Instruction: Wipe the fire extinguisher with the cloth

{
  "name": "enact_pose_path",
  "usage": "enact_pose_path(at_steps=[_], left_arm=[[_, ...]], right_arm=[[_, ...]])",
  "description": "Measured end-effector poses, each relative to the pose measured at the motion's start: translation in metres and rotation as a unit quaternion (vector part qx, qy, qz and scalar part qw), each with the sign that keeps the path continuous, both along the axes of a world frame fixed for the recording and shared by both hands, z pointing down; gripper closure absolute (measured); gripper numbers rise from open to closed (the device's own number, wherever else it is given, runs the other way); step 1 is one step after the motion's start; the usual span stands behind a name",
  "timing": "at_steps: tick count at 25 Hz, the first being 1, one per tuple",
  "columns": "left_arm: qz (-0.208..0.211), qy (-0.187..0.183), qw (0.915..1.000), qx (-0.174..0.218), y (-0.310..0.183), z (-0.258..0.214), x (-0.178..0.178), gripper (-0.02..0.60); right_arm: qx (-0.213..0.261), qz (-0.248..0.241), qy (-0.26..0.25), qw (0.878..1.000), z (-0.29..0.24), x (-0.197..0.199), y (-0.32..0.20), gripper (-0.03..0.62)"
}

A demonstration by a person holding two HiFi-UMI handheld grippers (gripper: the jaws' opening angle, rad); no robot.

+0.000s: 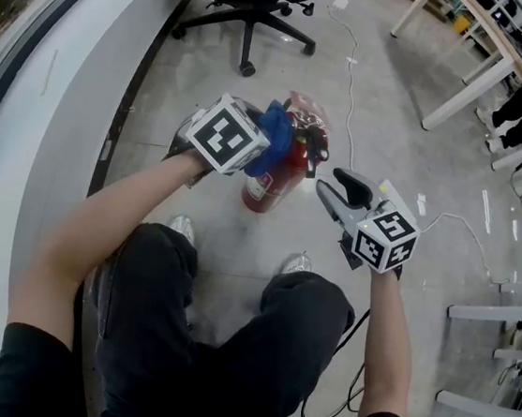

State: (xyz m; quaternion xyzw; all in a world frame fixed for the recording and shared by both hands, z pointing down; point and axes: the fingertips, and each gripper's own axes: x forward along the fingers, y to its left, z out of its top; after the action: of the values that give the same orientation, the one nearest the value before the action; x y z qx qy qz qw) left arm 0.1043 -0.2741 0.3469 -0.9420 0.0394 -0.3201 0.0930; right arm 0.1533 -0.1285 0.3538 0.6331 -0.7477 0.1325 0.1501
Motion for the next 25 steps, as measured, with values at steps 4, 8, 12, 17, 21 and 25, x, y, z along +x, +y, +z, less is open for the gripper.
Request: enact_pose_path(at_steps=[4,8,12,17,21,25], left_arm=[[0.007,0.002,1.0000,0.005,-0.007,0.003,0.014,0.518],[0.025,0.011,0.9996,-0.003,-0.012,0.002,0.030,0.518],[0.038,0.009,0.9992,0.013,-0.024,0.001,0.044,0.518],[0.053,0.004,0.9985,-0.008,-0.030,0.008,0.060,0.518],[0.065,0.000,0.9978,-0.007,-0.030,0.008,0.066,0.518],[0.058,0.000,0.9982,-0.016,-0.030,0.012,0.061,0.522]], right_arm=[[0.009,0.017,0.004,1.000,-0.008,0.013,-0.005,0.476],[0.014,0.032,0.001,0.999,-0.011,0.027,-0.009,0.493],[0.006,0.036,0.003,0.999,-0.007,0.032,-0.014,0.494],[0.006,0.046,0.010,0.999,-0.010,0.042,-0.014,0.494],[0.006,0.062,0.010,0.998,-0.012,0.052,-0.011,0.494],[0.001,0.067,0.012,0.998,-0.013,0.051,-0.011,0.494]])
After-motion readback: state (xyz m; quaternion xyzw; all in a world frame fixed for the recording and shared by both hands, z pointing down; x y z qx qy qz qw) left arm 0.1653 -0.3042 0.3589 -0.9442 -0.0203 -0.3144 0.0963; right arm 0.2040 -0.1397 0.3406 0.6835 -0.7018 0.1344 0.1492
